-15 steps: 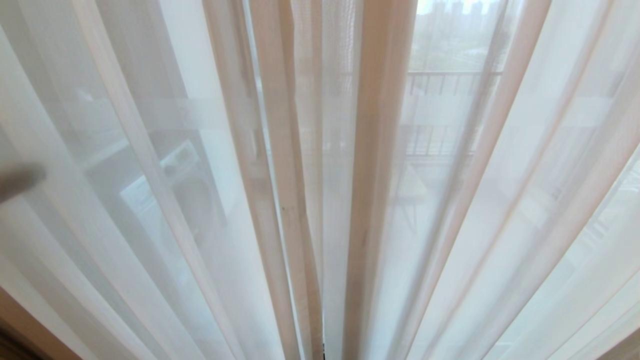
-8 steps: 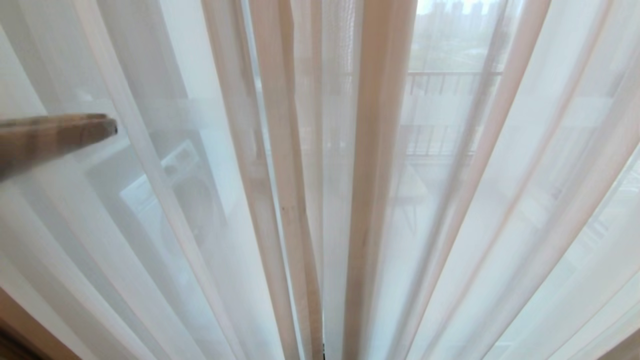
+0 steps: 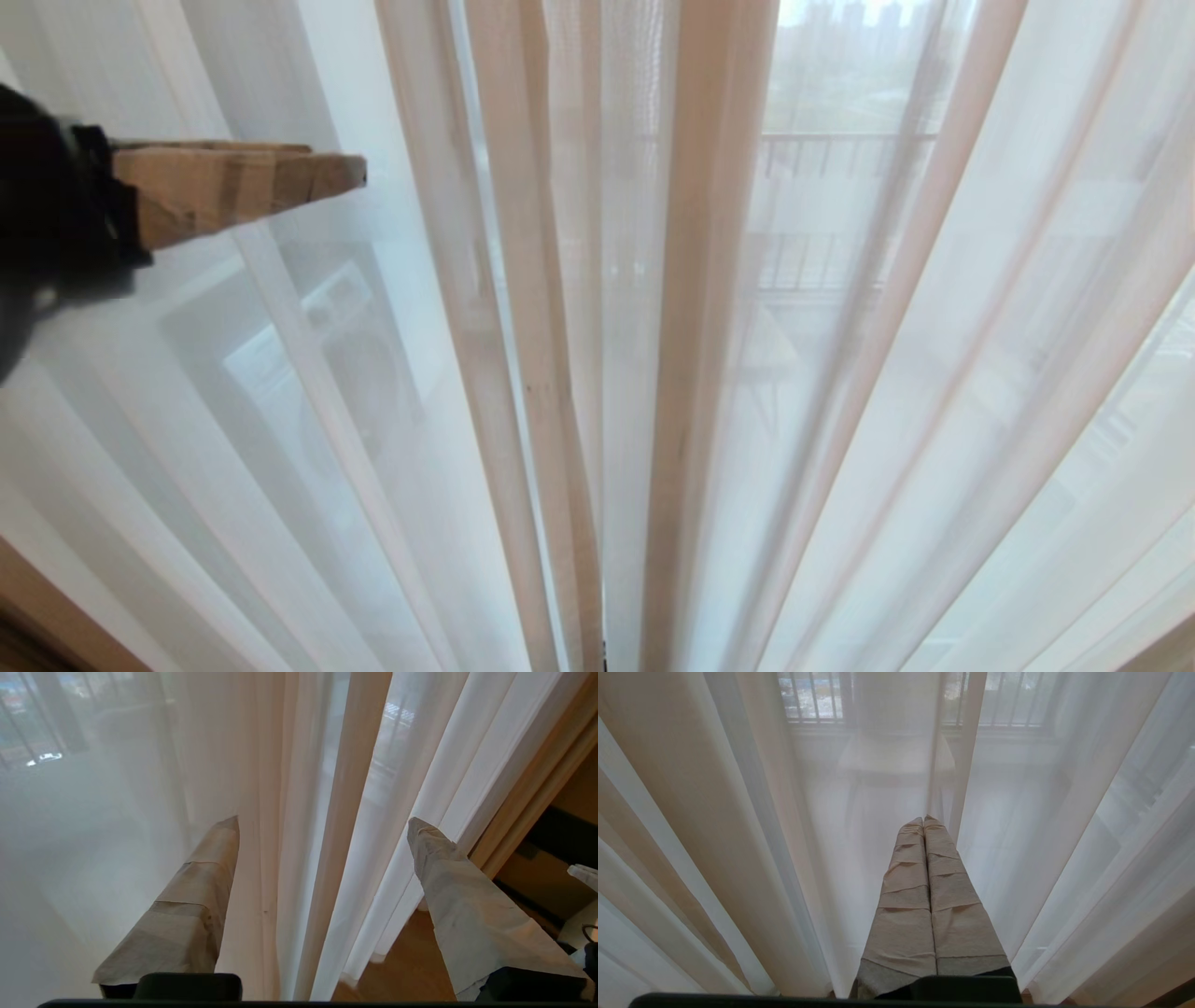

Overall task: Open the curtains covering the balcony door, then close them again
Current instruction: Pull the inner curtains open on both sides

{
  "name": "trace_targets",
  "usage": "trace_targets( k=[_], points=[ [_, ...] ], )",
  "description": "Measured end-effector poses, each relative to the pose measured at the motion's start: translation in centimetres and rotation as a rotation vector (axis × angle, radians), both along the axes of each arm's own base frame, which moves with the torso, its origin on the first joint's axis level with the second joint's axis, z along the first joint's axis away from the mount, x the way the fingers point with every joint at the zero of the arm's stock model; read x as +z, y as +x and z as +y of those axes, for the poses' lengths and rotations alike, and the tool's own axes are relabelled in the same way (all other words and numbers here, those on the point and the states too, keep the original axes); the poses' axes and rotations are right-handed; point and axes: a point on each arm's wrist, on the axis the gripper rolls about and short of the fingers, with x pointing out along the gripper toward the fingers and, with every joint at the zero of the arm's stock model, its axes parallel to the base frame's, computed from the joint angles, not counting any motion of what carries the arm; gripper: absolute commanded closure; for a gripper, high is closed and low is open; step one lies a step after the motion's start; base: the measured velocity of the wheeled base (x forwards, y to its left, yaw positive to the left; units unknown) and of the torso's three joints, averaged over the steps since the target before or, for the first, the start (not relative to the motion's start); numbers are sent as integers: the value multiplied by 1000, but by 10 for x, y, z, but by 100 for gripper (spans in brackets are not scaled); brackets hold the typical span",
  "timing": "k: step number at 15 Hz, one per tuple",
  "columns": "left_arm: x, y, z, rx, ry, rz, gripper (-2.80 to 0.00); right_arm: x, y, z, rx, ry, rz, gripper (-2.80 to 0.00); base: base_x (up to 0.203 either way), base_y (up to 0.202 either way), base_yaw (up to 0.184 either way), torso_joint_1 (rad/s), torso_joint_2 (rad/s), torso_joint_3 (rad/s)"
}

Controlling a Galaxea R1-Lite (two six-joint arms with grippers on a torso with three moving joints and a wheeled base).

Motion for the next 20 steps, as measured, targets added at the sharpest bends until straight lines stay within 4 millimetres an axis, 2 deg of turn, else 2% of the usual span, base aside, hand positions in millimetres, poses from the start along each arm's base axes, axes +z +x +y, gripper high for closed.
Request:
trace_targets(
  k=[12, 20],
  points=[
    [20, 83, -35, 63, 10, -5, -280, 0, 0, 0, 0, 0, 0, 0, 0, 0, 0, 0, 0, 0],
    [26, 124, -58, 143, 14, -29, -280, 0, 0, 0, 0, 0, 0, 0, 0, 0, 0, 0, 0, 0]
  ],
)
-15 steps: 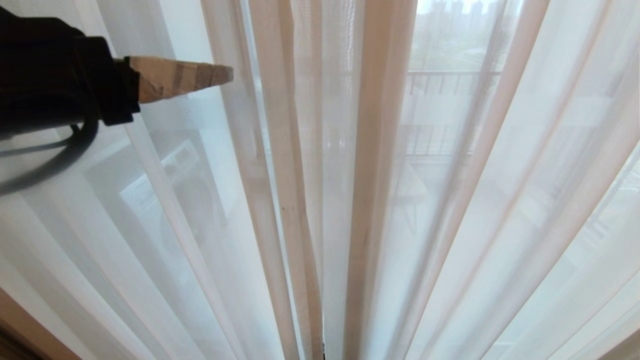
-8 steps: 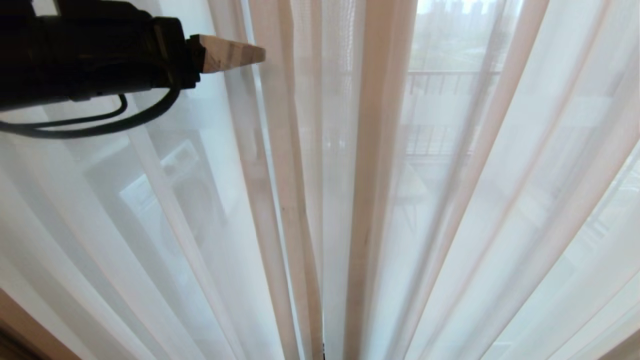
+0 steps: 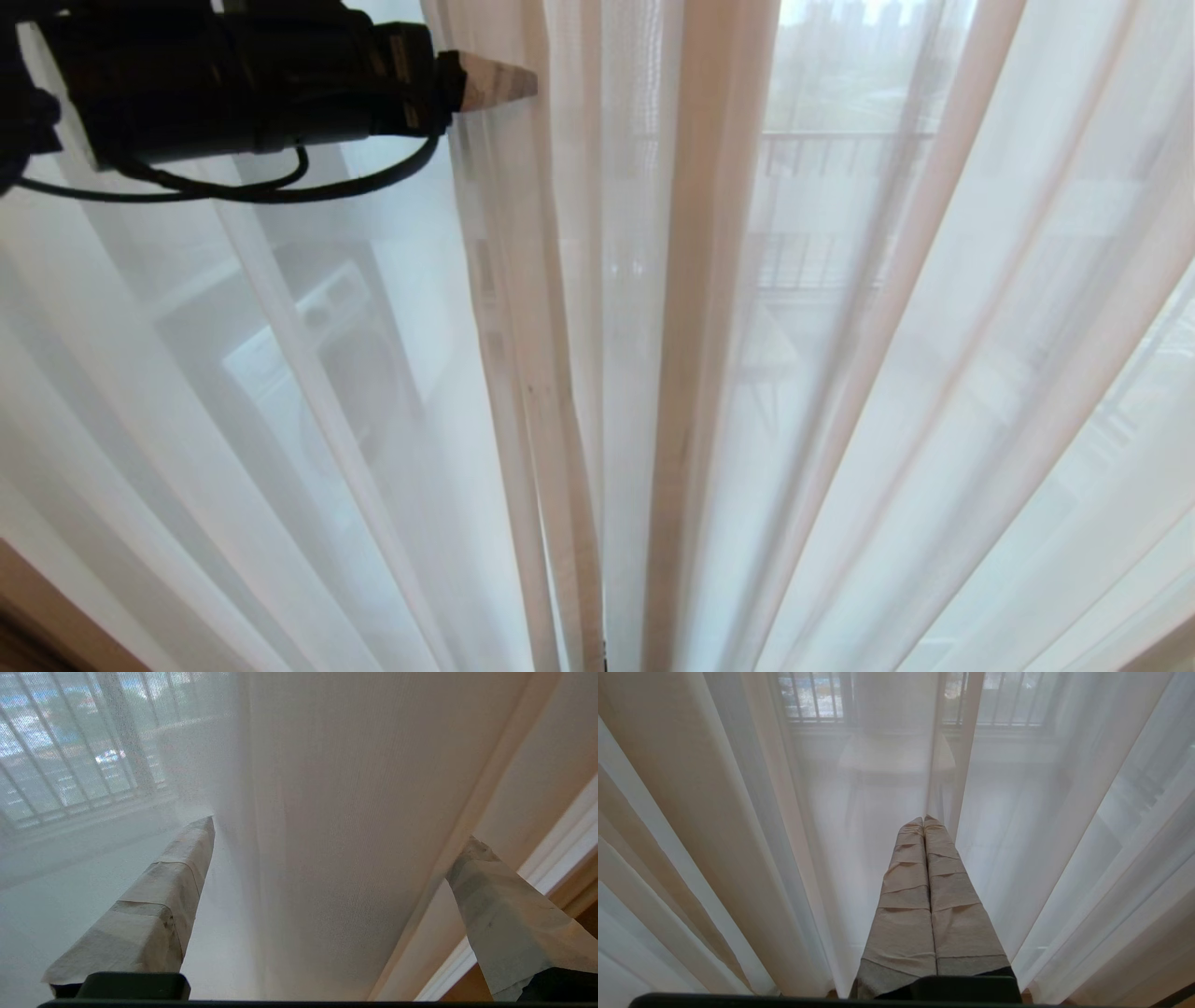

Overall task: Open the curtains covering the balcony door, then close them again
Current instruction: Pull the inner curtains open on both sides

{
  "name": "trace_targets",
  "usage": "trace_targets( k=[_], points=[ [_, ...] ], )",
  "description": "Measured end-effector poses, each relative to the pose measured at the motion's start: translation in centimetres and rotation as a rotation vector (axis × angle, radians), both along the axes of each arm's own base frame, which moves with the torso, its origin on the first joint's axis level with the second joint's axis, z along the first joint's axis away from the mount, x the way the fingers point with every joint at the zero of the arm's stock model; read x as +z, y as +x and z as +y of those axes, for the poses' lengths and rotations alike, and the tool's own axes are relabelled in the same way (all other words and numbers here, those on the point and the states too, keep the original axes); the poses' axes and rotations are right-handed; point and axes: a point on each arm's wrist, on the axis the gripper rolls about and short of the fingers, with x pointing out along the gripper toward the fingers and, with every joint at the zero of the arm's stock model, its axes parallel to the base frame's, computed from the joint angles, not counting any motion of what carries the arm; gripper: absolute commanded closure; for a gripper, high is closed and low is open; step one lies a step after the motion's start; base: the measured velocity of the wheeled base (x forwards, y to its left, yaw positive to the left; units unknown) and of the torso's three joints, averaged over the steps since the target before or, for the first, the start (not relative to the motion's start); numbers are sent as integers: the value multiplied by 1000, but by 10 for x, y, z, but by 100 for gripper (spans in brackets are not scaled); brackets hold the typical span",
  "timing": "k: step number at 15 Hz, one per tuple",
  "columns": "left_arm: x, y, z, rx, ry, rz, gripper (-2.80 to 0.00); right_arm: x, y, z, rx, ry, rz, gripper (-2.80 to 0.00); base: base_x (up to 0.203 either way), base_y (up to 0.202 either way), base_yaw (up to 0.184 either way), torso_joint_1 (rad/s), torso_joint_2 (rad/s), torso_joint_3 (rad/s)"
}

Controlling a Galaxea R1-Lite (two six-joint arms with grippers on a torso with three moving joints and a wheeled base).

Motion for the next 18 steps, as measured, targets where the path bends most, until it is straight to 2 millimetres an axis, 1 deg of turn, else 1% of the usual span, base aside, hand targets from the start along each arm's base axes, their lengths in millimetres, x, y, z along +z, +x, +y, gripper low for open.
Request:
trace_targets(
  k=[8, 11, 18],
  points=[
    [-4, 24, -22, 114, 45, -29, -280, 0, 0, 0, 0, 0, 0, 0, 0, 0, 0, 0, 0, 0],
    [-7, 29, -25, 151, 80, -42, -280, 0, 0, 0, -1, 0, 0, 0, 0, 0, 0, 0, 0, 0],
    [-11, 33, -25, 222, 92, -34, -280, 0, 0, 0, 0, 0, 0, 0, 0, 0, 0, 0, 0, 0]
  ],
)
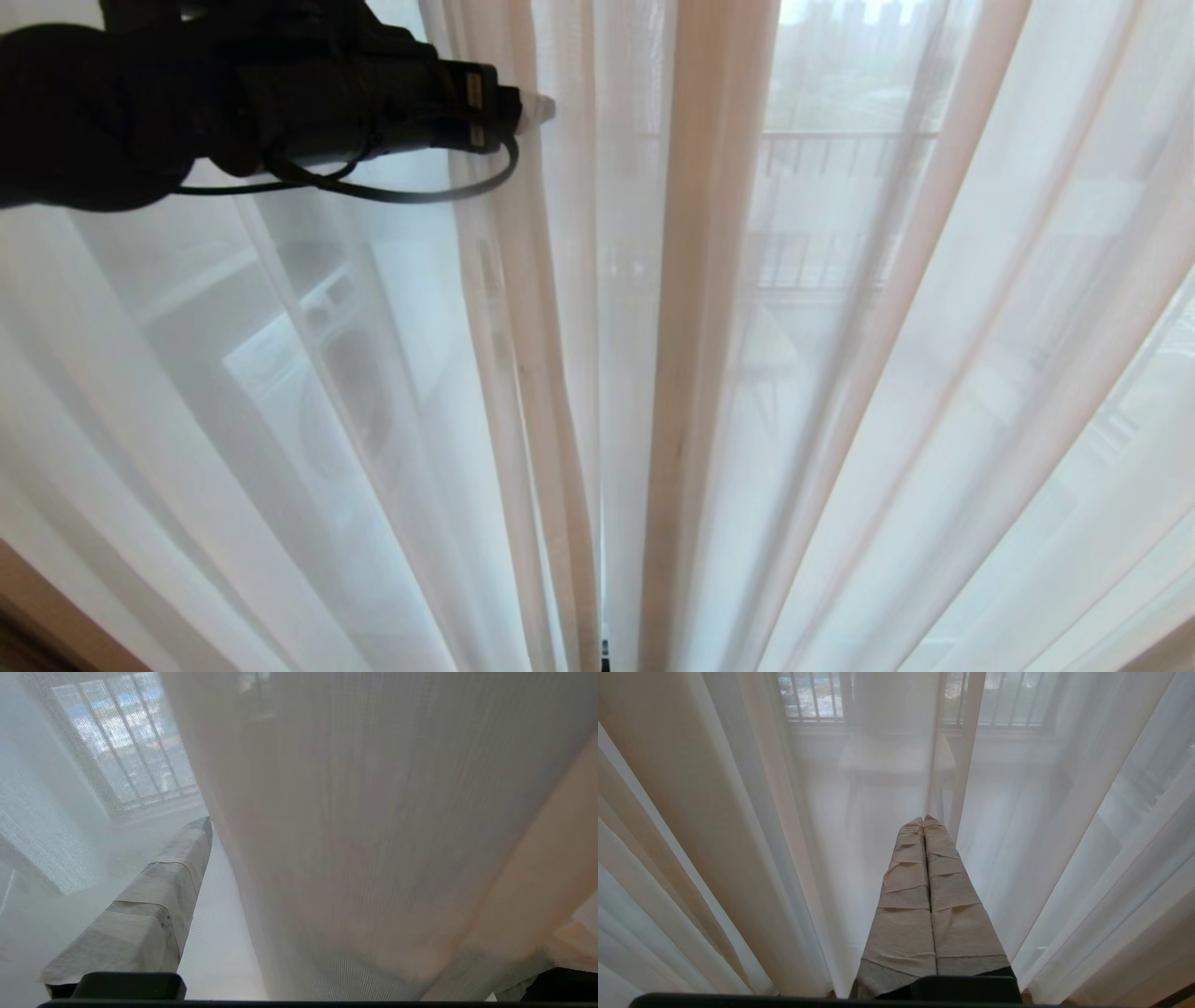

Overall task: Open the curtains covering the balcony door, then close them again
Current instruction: Pull the inner curtains open on both sides

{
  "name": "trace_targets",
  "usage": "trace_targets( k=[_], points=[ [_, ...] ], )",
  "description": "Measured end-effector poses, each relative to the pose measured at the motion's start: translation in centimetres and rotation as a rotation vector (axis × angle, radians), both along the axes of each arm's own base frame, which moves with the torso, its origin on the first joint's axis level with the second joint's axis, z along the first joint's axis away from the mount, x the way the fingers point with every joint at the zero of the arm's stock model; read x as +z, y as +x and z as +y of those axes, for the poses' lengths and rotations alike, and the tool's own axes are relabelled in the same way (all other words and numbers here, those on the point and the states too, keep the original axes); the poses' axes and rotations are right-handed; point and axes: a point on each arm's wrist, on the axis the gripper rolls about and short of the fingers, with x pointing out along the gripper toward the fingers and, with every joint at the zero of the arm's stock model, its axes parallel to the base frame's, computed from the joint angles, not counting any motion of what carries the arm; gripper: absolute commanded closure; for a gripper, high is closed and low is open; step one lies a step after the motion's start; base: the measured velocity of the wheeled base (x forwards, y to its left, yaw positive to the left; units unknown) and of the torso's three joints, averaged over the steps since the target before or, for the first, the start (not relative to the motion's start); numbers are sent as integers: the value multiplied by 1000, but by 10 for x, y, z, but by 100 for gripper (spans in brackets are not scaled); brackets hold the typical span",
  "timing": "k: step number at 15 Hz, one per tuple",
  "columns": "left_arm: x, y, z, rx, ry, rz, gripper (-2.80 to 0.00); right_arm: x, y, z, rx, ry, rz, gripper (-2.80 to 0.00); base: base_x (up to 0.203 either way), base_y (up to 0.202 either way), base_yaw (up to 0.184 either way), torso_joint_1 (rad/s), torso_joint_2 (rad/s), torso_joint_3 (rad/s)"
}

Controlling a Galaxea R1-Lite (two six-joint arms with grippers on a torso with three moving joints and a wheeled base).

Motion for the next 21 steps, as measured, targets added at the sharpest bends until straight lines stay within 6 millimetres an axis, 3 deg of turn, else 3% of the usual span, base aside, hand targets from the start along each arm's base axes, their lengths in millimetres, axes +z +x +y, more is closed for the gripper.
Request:
trace_targets(
  k=[1, 11, 21],
  points=[
    [-1, 1, -1, 0, 1, 2, 0, 0, 0, 0, 1, 0, 0, 0, 0, 0, 0, 0, 0, 0],
    [-4, 4, -2, 1, 5, 8, 0, 0, 0, 0, 0, 0, 0, 0, 0, 0, 0, 0, 0, 0],
    [4, 7, 26, 176, 0, -13, 0, 0, 0, 0, 0, 0, 0, 0, 0, 0, 0, 0, 0, 0]
  ],
)
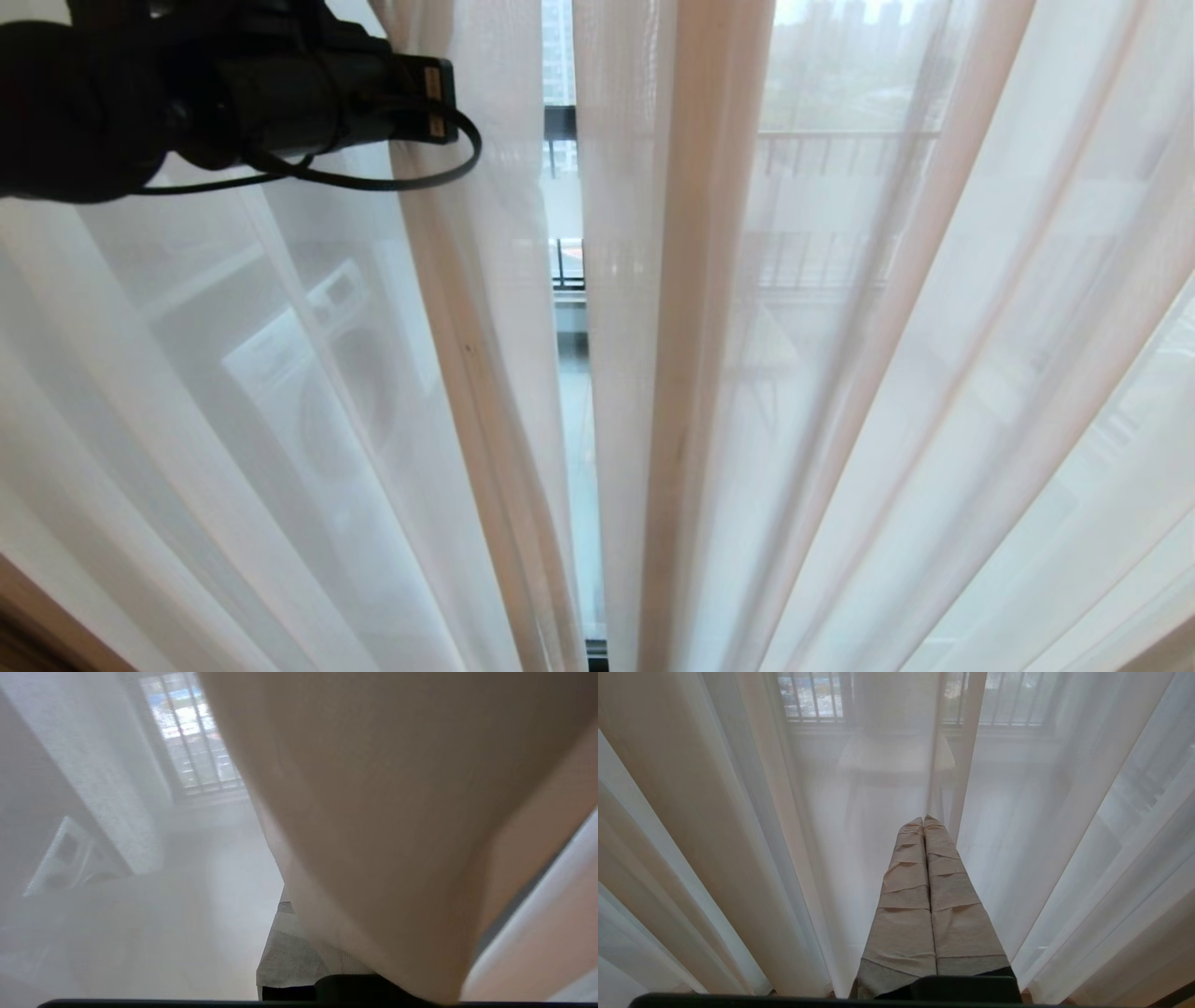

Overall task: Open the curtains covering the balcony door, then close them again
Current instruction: Pull the inner curtains open on both sides

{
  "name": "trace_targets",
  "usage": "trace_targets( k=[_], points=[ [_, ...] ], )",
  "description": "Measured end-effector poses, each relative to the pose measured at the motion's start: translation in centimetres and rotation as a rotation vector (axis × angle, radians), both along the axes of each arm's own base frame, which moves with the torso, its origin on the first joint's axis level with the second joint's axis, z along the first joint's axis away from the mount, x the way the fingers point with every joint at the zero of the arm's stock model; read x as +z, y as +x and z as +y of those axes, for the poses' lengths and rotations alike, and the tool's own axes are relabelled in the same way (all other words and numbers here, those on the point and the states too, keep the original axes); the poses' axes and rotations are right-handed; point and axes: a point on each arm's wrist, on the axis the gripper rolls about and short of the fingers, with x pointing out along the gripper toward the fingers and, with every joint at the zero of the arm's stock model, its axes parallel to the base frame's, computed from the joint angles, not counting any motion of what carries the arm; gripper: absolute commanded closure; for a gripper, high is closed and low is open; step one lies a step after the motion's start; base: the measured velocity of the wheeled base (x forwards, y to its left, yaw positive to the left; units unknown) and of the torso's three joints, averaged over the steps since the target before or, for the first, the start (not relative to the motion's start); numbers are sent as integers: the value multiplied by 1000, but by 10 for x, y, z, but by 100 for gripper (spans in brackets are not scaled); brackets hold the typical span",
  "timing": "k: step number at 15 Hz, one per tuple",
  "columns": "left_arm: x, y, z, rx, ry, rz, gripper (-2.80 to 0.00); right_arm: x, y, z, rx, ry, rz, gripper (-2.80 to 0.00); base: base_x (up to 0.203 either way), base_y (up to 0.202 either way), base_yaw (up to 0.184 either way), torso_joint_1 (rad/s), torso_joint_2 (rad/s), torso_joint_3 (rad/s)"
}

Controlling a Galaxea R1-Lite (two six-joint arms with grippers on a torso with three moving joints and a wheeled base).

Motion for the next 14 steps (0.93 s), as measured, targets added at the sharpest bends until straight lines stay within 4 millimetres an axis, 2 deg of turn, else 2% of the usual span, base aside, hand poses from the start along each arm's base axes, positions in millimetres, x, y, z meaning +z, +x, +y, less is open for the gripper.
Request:
trace_targets(
  k=[14],
  points=[
    [21, -7, 75, 299, 4, -63, 0, 0, 0, 0, 0, 0, 0, 0, 0, 0, 0, 0, 0, 0]
  ],
)
